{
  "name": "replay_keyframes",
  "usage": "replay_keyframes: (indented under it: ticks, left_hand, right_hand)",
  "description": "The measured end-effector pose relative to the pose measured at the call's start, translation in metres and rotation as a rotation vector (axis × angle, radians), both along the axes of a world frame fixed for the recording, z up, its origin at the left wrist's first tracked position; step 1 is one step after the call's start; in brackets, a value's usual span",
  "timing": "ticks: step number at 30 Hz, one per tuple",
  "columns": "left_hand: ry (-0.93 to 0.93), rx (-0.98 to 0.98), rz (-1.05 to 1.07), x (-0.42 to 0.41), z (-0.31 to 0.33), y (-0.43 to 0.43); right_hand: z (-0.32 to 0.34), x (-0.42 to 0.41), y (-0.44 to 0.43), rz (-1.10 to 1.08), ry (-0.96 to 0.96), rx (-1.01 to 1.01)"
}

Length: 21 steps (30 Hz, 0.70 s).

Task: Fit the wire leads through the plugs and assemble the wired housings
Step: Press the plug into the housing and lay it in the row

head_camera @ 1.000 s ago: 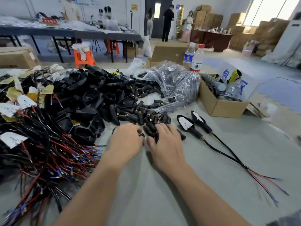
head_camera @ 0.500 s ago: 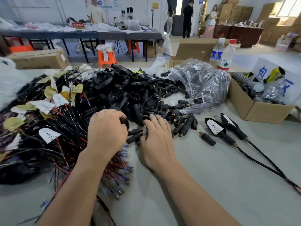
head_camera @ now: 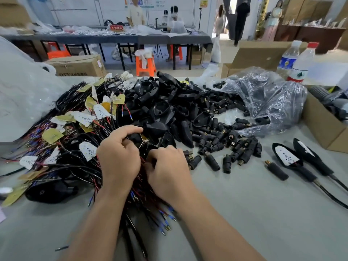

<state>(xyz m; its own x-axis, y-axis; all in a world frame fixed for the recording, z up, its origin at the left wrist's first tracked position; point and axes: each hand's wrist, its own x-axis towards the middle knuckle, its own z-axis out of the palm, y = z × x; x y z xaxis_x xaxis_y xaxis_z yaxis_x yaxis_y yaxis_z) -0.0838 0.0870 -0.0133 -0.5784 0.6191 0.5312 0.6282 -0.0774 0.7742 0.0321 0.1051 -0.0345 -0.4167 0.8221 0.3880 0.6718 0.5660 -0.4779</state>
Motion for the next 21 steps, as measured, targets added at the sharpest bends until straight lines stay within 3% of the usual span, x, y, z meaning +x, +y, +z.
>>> replay_keyframes:
  ticks: [5, 10, 16, 21]
  left_hand:
    - [0.114, 0.021, 0.042, 0.006, -0.002, -0.005]
    - [0.149, -0.039, 0.026, 0.01, -0.005, -0.006]
    - [0.314, -0.13, -0.181, 0.036, -0.005, -0.004]
    - [0.516, -0.457, -0.123, 0.036, -0.012, -0.001]
  right_hand:
    - [0.007, 0.013, 0.006, -0.2, 0.113, 0.02]
    - [0.018, 0.053, 0.021, -0.419, 0.609, -0.172]
    - [0.023, 0.082, 0.033, -0.093, 1.348, -0.794]
    - [0.022, 0.093, 0.037, 0.069, 1.606, -0.931]
